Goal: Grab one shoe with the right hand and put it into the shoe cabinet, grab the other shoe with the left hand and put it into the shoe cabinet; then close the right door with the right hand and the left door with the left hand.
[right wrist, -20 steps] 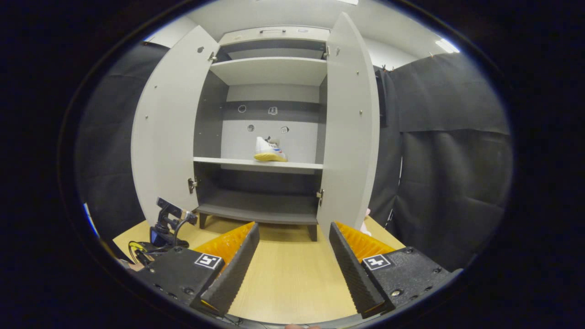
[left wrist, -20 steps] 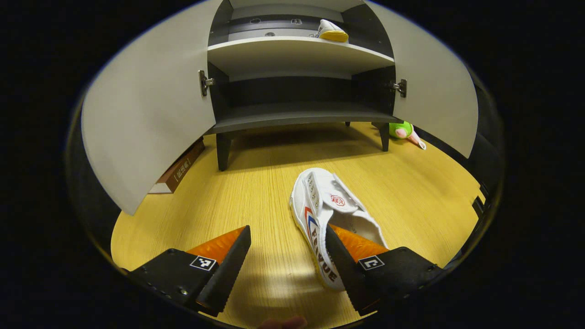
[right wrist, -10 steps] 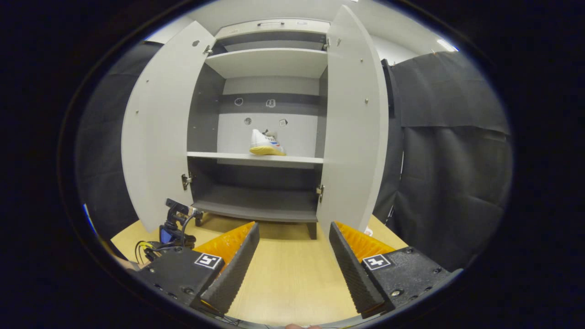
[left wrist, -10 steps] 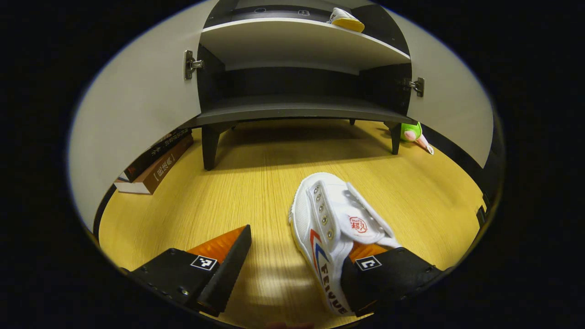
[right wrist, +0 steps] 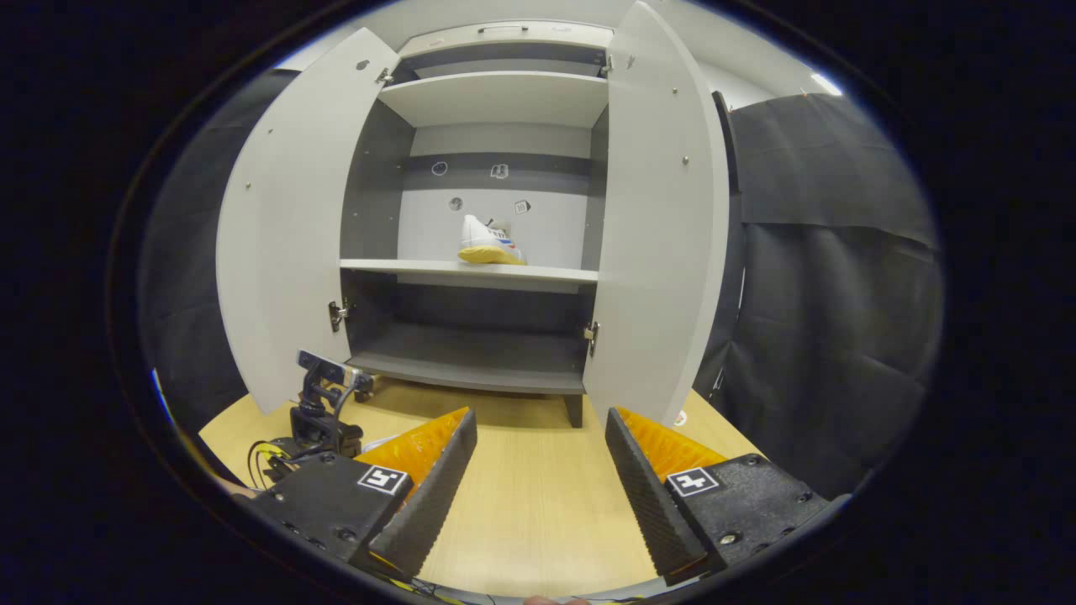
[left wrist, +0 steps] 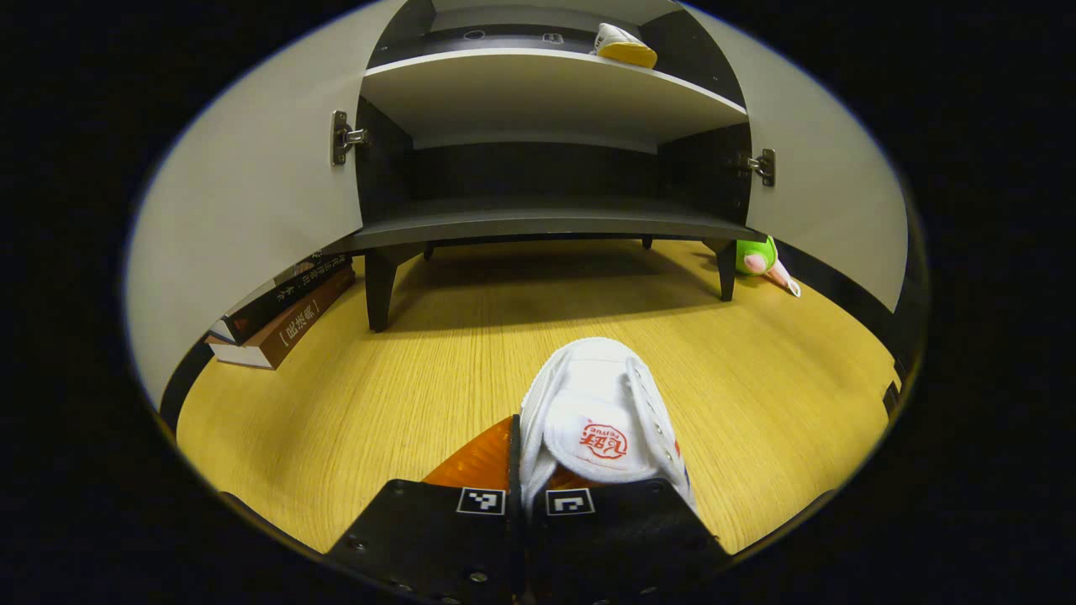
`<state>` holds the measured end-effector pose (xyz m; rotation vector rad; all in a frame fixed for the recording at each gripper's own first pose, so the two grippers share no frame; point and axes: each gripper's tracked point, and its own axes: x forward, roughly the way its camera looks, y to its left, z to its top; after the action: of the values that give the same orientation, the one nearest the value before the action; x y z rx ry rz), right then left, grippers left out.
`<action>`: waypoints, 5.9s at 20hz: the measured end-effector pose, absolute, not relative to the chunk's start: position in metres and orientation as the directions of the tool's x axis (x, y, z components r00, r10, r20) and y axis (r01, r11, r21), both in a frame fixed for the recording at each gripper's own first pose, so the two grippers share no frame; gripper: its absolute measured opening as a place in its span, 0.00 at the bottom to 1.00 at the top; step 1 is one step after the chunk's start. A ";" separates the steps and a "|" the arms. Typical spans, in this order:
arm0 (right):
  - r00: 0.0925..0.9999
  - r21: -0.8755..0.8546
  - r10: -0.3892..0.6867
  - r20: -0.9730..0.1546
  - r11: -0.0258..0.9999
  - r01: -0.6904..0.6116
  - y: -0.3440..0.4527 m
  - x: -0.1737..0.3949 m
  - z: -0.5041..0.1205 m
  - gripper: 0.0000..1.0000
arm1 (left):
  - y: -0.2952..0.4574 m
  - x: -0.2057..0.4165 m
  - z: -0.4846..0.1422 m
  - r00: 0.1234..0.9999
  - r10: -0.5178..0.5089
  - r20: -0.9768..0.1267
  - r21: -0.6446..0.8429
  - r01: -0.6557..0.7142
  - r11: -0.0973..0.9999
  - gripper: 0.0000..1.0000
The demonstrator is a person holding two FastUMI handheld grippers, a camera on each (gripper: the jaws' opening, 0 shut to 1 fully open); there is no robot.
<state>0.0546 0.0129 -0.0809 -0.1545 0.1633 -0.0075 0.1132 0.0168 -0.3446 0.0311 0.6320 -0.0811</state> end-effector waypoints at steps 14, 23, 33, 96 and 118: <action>0.985 -0.141 0.097 -0.145 0.983 -0.117 0.055 0.074 -0.083 0.97 | 0.069 0.078 -0.142 0.927 -0.015 -0.374 -0.078 -0.016 0.997 0.00; 0.986 -0.135 0.122 -0.110 0.981 -0.136 0.057 0.064 -0.074 0.97 | 0.070 0.206 -0.025 0.974 -0.014 -0.227 -0.058 0.001 0.998 0.00; 0.994 -0.108 0.053 -0.091 0.992 -0.063 0.029 0.055 -0.067 0.98 | 0.081 0.384 -0.048 0.872 0.093 -0.480 0.002 -0.105 0.995 0.00; 0.999 -0.110 0.031 -0.036 0.993 -0.034 0.007 -0.046 -0.034 0.97 | 0.032 -0.028 -0.114 0.978 -0.025 -0.205 0.021 0.030 0.999 0.84; 0.975 0.000 -0.172 0.140 0.985 0.173 -0.174 0.084 0.176 0.98 | 0.031 -0.029 -0.137 0.965 -0.005 -0.264 0.059 0.021 0.998 0.84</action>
<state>0.0836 -0.1744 0.1758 -0.0120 -0.1398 -0.1739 -0.0293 0.0309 -0.1366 0.0613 0.2666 -0.0134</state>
